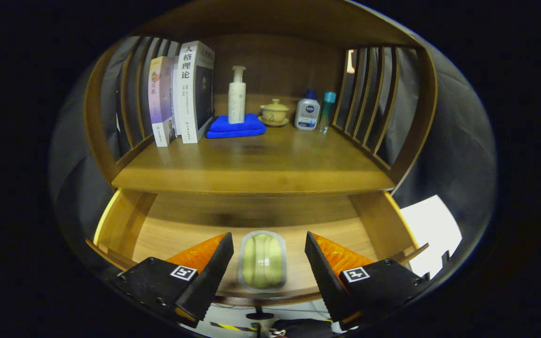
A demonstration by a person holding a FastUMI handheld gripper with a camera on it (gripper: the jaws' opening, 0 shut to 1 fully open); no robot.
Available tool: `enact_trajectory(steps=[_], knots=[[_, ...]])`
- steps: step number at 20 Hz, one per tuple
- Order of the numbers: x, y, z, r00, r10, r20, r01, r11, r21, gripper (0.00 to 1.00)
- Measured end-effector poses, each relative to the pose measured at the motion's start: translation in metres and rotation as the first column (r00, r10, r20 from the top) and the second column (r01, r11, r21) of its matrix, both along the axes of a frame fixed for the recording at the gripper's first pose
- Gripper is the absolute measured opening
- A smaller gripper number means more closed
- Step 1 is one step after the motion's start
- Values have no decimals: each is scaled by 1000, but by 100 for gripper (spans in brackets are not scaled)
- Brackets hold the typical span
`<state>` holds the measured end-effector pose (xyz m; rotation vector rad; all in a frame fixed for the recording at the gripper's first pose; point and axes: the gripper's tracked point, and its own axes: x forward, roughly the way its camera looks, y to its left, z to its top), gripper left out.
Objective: Pull open the drawer, take out the items inside it, and place them on the countertop above the cabinet.
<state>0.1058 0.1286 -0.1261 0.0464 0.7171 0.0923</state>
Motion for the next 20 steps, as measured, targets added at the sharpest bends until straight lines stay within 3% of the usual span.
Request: enact_trajectory(steps=[6,9,11,16,17,18,20], knots=[[13,14,-36,986,-23,-165,43,992,119,97],[12,12,-53,972,-30,-231,58,992,116,94],[9,6,-67,960,-42,-277,66,995,79,83],[9,15,-74,962,-5,-271,27,996,80,24],[8,15,-71,966,-3,-259,23,997,72,24],[11,17,-69,970,-1,-244,21,996,81,14],[7,21,-60,976,-16,-215,39,994,103,14]])
